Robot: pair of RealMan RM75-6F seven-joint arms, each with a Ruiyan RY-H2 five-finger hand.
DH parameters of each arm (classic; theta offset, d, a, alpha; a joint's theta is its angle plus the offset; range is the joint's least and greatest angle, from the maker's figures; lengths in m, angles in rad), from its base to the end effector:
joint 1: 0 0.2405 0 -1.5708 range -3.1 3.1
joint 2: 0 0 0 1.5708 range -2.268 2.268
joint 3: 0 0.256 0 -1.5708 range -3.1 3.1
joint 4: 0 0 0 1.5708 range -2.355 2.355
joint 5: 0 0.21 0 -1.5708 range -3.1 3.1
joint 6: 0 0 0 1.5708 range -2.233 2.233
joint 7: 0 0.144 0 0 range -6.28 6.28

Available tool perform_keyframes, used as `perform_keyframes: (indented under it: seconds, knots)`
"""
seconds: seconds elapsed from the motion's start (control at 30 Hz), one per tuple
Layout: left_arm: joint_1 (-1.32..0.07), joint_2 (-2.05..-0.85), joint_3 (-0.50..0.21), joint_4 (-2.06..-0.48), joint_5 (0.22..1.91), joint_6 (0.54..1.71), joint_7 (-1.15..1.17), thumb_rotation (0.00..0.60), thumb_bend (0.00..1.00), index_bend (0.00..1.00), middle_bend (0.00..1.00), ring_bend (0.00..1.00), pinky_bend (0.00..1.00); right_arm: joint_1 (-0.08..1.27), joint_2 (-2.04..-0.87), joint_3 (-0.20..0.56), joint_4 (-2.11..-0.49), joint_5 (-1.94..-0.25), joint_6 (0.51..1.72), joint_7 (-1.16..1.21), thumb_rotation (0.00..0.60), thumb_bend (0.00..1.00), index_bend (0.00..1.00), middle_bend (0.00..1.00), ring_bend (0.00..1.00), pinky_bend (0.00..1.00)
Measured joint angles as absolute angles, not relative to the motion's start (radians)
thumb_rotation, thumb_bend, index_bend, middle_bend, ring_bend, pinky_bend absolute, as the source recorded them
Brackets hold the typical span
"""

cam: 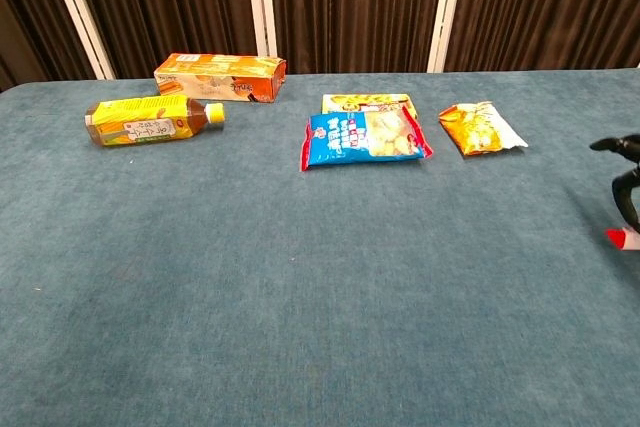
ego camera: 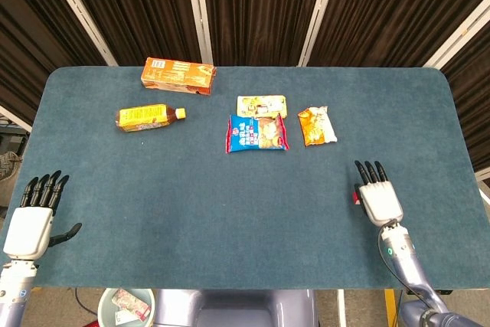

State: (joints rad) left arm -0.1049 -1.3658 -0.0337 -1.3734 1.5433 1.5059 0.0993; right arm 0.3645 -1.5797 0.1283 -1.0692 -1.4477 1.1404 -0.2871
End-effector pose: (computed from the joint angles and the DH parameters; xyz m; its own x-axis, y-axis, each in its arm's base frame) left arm -0.3215 0.1855 0.0972 0.4798 -0.0153 0.8772 0.8752 -0.0612 -0.4798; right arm -0.3155 -0.2896 0.0264 0.6986 -0.1025 0.7081 -0.7133 -0.1771 0.6781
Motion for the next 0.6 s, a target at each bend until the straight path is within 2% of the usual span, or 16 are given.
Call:
perform_keyframes:
  seconds: [0.37, 0.6]
  knots:
    - [-0.100, -1.372, -0.035, -1.371, 1.541, 1.519, 0.107, 0.553, 0.18, 0.00, 0.00, 0.00, 0.04, 0.500, -1.591, 0.204, -0.989, -1.401, 1.024, -0.319, 0.600, 0.63, 0.60, 0.04, 0.00, 0.00]
    - [-0.097, -1.371, -0.033, -1.378, 1.549, 1.530, 0.107, 0.553, 0.18, 0.00, 0.00, 0.00, 0.05, 0.559, -1.586, 0.242, -1.001, -1.406, 1.040, -0.364, 0.600, 0.63, 0.60, 0.04, 0.00, 0.00]
